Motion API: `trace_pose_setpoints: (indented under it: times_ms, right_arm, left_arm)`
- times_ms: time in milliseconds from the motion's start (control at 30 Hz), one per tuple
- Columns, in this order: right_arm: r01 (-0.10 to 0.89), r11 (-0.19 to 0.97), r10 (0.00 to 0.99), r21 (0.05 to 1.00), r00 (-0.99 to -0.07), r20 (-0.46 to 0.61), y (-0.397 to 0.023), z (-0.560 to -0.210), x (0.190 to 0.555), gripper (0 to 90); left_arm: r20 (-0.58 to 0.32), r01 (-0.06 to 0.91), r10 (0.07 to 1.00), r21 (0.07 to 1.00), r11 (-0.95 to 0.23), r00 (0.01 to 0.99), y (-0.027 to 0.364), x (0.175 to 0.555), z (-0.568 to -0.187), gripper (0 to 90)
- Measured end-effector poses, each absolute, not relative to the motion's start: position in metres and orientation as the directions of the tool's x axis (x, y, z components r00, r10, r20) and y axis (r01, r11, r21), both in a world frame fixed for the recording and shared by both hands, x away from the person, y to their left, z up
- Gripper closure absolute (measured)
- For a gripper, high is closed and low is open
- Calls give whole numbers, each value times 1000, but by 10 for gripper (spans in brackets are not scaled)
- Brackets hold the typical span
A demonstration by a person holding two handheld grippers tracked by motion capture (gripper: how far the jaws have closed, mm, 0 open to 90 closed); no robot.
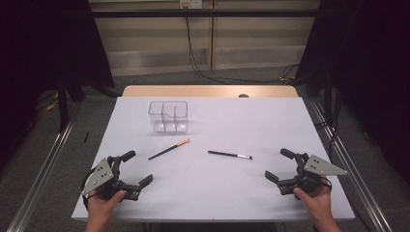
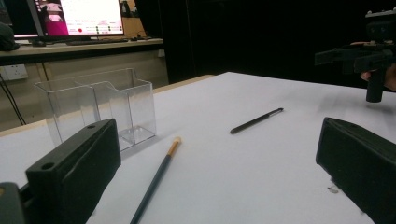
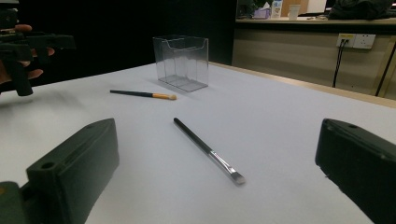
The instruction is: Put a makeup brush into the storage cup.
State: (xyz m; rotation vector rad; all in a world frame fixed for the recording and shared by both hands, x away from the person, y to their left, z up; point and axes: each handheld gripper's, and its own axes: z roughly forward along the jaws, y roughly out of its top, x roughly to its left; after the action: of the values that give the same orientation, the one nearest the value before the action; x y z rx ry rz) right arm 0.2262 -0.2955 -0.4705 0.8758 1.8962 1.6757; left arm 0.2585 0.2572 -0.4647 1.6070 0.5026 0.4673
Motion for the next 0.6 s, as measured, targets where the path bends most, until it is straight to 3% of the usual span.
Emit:
trace_pose_setpoints:
  times_ms: [433,600]
  right_arm:
    - [155,65,724,986,-688,60,-297,-469,225,0]
    - [156,69,717,985,-694,59,-295,-470,227,0]
  left_arm:
    - [12,47,576,995,-86,818,257,260,-464,0]
    - [-24,82,595,994,-70,803,260,261,-465,0]
